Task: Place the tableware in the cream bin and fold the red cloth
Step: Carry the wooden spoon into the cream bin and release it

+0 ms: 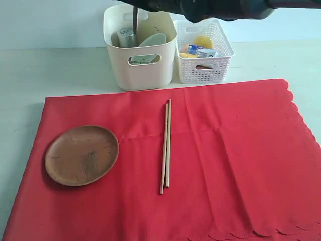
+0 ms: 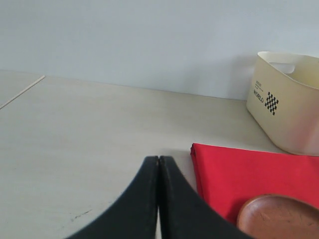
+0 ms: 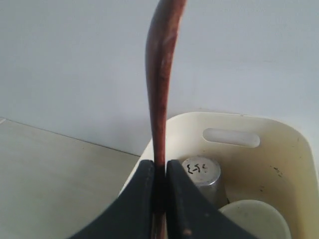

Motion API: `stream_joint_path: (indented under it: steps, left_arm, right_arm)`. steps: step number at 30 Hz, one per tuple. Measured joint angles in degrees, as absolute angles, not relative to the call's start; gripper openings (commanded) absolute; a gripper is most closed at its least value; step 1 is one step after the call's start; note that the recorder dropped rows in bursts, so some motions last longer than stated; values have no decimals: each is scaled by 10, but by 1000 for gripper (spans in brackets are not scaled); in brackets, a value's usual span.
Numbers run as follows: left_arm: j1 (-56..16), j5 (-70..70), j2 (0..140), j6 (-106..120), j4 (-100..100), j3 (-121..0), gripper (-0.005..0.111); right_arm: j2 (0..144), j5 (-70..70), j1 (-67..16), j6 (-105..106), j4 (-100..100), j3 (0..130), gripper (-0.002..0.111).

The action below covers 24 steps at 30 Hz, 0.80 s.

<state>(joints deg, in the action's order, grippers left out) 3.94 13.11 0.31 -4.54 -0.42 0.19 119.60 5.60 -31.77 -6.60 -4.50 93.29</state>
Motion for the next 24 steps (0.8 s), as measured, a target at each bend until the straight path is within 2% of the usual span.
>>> stream_joint_path:
  steps: [14, 18, 24]
  left_arm:
    - [39, 131, 3, -45, -4, 2, 2]
    - [39, 131, 3, -45, -4, 2, 2]
    - [39, 131, 3, -45, -4, 2, 2]
  right_arm:
    - [1221, 82, -318, -66, -46, 933, 2]
    - [1221, 84, -318, -66, -62, 933, 15]
    - [1221, 96, -318, -66, -103, 933, 48]
